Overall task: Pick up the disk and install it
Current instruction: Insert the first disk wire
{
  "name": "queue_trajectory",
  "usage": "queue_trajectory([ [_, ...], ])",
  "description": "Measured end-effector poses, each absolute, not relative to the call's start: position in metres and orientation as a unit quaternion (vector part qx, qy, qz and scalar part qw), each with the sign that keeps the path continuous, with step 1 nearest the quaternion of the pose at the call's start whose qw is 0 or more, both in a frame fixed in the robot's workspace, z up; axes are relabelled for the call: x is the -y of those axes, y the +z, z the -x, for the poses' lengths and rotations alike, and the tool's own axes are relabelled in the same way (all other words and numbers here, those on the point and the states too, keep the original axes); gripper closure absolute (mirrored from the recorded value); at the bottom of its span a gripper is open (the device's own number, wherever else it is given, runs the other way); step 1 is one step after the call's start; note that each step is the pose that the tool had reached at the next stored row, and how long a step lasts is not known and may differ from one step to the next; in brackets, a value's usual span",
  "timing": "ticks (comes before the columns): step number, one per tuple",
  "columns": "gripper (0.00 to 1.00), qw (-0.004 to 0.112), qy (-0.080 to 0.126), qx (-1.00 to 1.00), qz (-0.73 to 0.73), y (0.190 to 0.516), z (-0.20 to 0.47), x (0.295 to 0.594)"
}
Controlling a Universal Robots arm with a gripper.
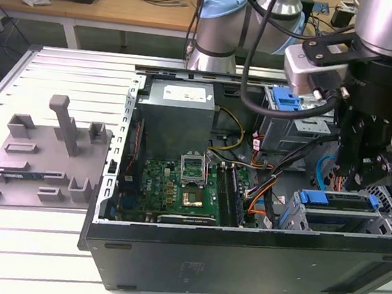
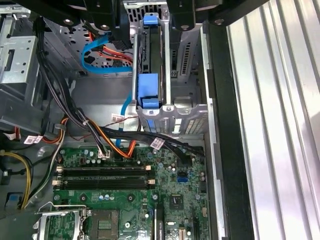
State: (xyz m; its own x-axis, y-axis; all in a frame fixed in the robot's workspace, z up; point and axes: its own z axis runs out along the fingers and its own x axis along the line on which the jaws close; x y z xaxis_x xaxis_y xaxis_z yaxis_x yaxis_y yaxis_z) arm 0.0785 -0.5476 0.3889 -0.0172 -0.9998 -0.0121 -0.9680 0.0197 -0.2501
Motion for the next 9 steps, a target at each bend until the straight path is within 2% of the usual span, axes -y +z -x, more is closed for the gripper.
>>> queue_trajectory([
  [2,0.56,0.078,-0.071,-0.710,0.697,0.389,-0.085,0.546],
  [4,0.56,0.058,-0.052,-0.712,0.698,0.389,-0.094,0.543],
  [9,0.56,0.045,-0.039,-0.713,0.699,0.390,-0.105,0.537],
])
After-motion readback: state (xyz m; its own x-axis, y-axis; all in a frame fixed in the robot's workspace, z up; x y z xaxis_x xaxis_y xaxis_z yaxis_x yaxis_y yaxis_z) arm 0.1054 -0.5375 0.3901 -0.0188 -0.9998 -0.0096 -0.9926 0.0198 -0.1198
